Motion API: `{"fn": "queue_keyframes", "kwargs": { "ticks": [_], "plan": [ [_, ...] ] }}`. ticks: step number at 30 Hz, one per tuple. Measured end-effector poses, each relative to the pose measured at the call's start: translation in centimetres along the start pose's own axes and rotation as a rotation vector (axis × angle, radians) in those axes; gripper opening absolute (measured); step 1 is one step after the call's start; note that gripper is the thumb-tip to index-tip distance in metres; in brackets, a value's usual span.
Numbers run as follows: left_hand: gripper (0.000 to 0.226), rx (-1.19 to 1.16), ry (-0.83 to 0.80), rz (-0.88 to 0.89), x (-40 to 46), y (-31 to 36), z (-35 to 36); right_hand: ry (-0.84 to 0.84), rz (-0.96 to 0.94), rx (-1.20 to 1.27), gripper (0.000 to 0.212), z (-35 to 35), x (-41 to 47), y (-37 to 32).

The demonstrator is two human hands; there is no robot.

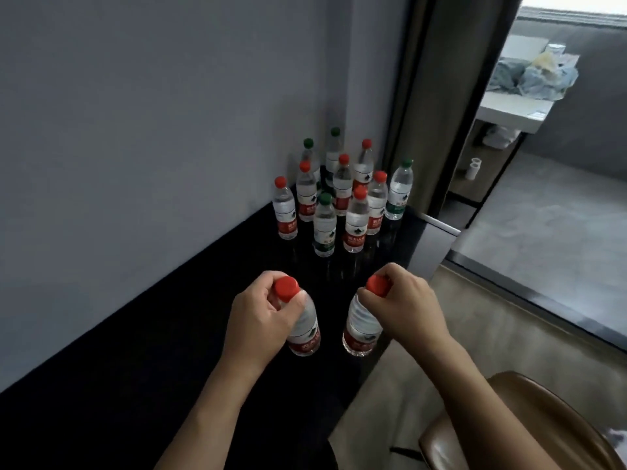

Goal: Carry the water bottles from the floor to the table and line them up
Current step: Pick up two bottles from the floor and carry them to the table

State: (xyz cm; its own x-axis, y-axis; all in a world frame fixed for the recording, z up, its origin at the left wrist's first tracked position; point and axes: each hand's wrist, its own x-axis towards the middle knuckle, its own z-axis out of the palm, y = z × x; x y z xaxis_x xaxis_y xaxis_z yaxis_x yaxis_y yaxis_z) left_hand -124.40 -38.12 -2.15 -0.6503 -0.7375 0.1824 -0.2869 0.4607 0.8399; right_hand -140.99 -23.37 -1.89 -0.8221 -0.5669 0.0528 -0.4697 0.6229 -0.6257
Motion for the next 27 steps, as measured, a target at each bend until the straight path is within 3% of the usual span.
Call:
{"fn": "queue_keyframes", "kwargs": {
  "ticks": [11,18,27],
  "plan": [
    [0.012,0.023,0.179,-0.121,9.9,-5.7,-3.6,-0.124,-0.168,0.019,0.021,6.5,13.8,-7.7],
    [0.016,0.032,0.244,-0.288,14.0,-9.6,-3.9,-0.291,-0.272,-0.038,0.018,12.8,21.1,-10.4],
    [0.019,0.125,0.233,-0.421,20.3,-14.0,-1.8,-0.438,-0.319,-0.046,0.018,20.3,28.0,-10.5]
  ]
}}
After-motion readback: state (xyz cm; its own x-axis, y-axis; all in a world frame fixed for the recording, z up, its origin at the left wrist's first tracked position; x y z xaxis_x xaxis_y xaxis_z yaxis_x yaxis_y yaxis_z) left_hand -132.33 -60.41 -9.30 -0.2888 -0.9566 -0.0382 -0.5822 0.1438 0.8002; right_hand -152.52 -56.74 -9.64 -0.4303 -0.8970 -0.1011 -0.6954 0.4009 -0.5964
